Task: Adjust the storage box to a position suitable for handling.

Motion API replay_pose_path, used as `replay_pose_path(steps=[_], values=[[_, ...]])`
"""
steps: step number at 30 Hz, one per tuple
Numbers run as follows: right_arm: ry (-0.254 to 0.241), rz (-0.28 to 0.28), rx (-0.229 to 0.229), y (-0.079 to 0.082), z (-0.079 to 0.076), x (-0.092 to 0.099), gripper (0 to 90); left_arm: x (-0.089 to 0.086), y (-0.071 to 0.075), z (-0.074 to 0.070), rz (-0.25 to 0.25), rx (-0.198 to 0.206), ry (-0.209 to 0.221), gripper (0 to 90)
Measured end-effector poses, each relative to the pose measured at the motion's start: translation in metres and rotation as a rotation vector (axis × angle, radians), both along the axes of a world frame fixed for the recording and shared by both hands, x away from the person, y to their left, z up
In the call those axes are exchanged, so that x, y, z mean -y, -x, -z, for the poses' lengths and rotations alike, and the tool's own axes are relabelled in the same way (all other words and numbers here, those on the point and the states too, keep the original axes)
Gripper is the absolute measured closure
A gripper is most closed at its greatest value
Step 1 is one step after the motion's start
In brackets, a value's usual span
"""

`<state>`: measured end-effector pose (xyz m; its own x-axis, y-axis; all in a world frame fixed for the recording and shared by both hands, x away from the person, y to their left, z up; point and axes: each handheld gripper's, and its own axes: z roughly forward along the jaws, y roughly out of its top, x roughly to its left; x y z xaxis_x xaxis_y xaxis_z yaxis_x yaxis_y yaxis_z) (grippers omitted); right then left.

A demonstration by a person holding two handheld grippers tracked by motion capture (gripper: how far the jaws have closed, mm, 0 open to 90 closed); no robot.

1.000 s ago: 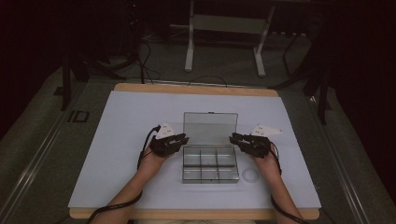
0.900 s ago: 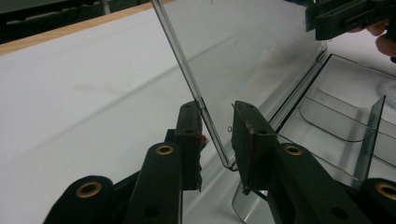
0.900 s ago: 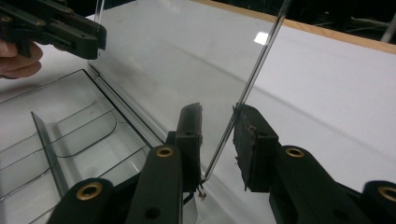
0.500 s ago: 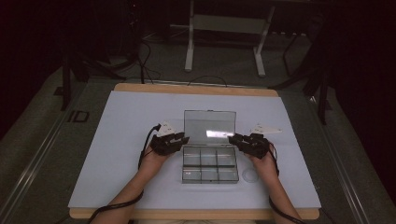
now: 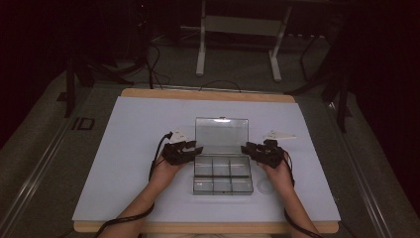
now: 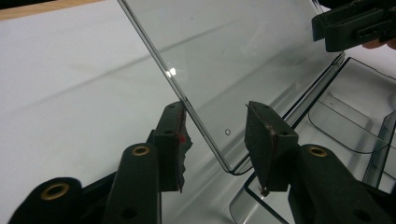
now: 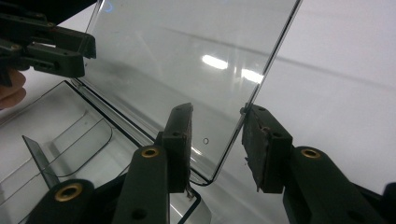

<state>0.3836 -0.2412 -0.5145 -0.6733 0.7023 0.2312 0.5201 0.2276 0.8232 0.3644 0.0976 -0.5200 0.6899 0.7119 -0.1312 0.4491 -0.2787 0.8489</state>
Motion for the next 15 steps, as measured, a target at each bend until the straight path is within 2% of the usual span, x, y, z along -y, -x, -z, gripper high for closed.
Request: replay_pose_path(steps=[2,8,15], values=[[-0.001,0.002,-0.004,-0.0001,0.0,-0.0001,62.8,-0.0001,-0.0001,0.0002,-0.001,-0.003,0.003,58.9],[-0.006,0.01,-0.055,-0.0033,0.0,-0.0013,60.7,-0.0001,-0.0013,0.0018,-0.006,-0.016,0.009,56.2],[-0.021,0.022,-0.108,-0.0059,-0.0002,-0.0017,60.0,-0.0011,-0.0024,0.0044,-0.012,-0.034,0.037,54.6]])
